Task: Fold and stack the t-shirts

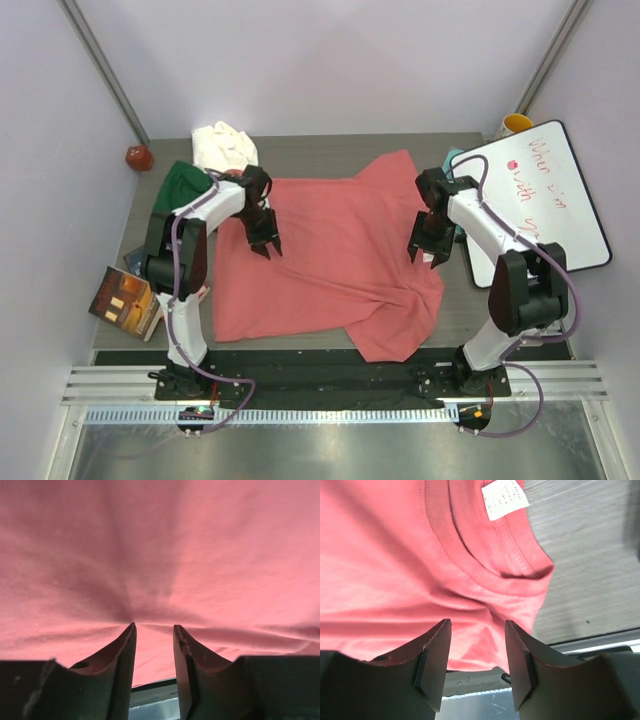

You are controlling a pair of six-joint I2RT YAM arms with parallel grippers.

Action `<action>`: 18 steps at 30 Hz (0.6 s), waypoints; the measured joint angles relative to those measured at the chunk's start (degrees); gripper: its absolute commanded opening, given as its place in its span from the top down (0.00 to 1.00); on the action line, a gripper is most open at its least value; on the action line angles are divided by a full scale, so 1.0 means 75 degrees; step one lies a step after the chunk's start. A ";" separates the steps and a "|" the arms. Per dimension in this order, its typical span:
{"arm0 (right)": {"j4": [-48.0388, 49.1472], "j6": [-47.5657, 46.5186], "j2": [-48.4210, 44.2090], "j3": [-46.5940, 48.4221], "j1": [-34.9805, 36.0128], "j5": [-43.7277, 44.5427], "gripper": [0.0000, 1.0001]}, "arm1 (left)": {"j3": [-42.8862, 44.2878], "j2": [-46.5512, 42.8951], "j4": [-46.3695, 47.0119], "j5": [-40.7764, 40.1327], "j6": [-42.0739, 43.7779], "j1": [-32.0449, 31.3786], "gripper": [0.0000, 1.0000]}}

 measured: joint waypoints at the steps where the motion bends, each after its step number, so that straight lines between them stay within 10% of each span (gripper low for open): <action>1: -0.0076 0.0023 -0.0143 0.0085 0.0000 0.0047 0.46 | 0.0149 0.0000 -0.0015 0.0064 0.0017 0.0003 0.63; 10: 0.0533 0.0055 0.0571 0.0318 -0.0009 0.0737 0.49 | 0.0644 -0.0006 -0.0332 0.0793 0.0533 -0.0460 0.94; 18: 0.1279 -0.0323 0.3101 0.2736 -0.0259 0.0956 0.49 | -0.0262 -0.0507 -0.0568 0.1183 0.1023 -0.1679 0.86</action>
